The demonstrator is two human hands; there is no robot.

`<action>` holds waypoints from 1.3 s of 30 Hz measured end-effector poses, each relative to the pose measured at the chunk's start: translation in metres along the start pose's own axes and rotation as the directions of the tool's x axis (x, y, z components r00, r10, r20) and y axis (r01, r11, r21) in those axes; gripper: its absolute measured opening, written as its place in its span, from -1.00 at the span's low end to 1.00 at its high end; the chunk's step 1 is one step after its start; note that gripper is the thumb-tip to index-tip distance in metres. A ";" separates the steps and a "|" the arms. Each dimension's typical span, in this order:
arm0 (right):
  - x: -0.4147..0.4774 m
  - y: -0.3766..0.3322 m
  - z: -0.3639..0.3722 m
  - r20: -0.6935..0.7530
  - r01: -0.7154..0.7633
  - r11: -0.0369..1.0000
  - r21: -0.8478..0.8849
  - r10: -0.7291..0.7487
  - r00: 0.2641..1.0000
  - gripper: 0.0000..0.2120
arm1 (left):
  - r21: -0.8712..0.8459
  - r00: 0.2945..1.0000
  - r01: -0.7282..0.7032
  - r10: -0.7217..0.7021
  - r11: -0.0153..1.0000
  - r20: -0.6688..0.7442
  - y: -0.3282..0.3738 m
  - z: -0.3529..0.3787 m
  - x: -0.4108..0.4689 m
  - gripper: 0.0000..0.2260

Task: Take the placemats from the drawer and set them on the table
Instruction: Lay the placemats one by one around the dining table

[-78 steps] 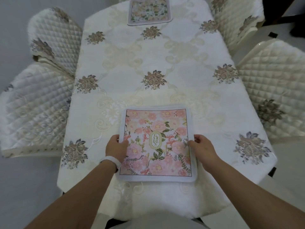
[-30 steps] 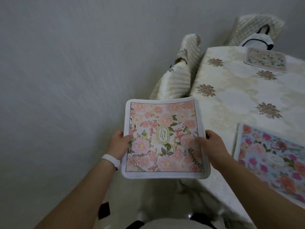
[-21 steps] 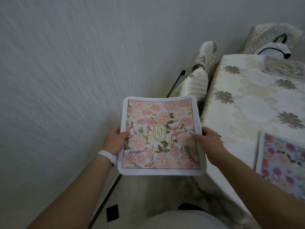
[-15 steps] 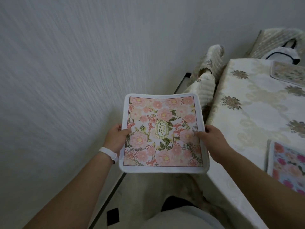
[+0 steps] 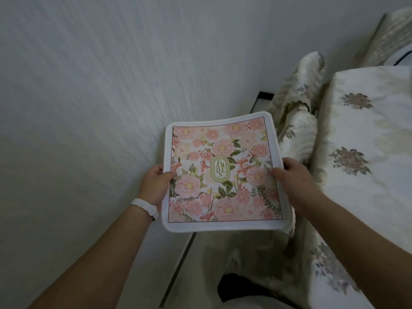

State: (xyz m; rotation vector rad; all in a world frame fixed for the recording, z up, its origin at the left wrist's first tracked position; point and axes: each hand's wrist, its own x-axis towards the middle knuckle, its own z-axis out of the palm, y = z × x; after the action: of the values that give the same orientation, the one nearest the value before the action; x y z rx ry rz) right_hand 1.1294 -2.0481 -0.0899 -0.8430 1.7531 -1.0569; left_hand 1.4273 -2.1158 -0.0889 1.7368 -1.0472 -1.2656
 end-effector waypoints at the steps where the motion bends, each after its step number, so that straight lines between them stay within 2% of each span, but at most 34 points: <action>1: 0.013 -0.007 -0.005 -0.020 -0.006 1.000 0.005 0.006 1.000 -0.88 | 0.030 1.000 -0.005 0.005 1.000 0.010 0.013 0.011 0.014 -0.93; 7: 0.078 -0.026 -0.033 -0.112 -0.051 0.998 0.045 0.056 0.992 -0.84 | 0.185 0.981 -0.172 0.150 0.968 0.125 0.073 0.077 0.073 -0.94; 12: 0.097 -0.032 -0.059 -0.198 -0.072 0.993 0.098 0.091 0.976 -0.82 | 0.211 0.968 -0.203 0.164 0.956 0.189 0.096 0.122 0.098 -0.93; 18: 0.102 -0.038 -0.100 -0.340 -0.074 0.986 0.150 0.121 0.933 -0.86 | 0.226 0.911 -0.304 0.213 0.926 0.353 0.127 0.185 0.118 -0.90; 23: 0.112 -0.030 -0.127 -0.456 -0.098 0.977 0.190 0.176 0.873 -0.90 | 0.219 0.842 -0.362 0.217 0.906 0.494 0.148 0.242 0.140 -0.94; 27: 0.137 -0.024 -0.145 -0.532 -0.115 0.949 0.292 0.261 0.805 -0.88 | 0.222 0.762 -0.471 0.267 0.854 0.590 0.175 0.300 0.169 -0.90; 30: 0.163 -0.022 -0.153 -0.579 -0.100 0.927 0.362 0.308 0.755 -0.89 | 0.187 0.709 -0.495 0.269 0.849 0.652 0.196 0.350 0.193 -0.90; 33: 0.187 -0.022 -0.162 -0.638 -0.094 0.903 0.419 0.366 0.678 -0.89 | 0.124 0.649 -0.488 0.264 0.864 0.713 0.210 0.399 0.217 -0.93; 39: 0.217 -0.021 -0.180 -0.741 -0.124 0.862 0.491 0.488 0.462 -0.83 | 0.052 0.448 -0.536 0.232 0.843 0.863 0.229 0.503 0.247 -0.93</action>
State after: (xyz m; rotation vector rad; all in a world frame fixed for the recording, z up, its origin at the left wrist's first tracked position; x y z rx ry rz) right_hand 0.8851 -2.1897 -0.1024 0.3887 2.2433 -1.6245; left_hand 0.9438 -2.4796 -0.0974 0.8704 -2.1884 -1.6998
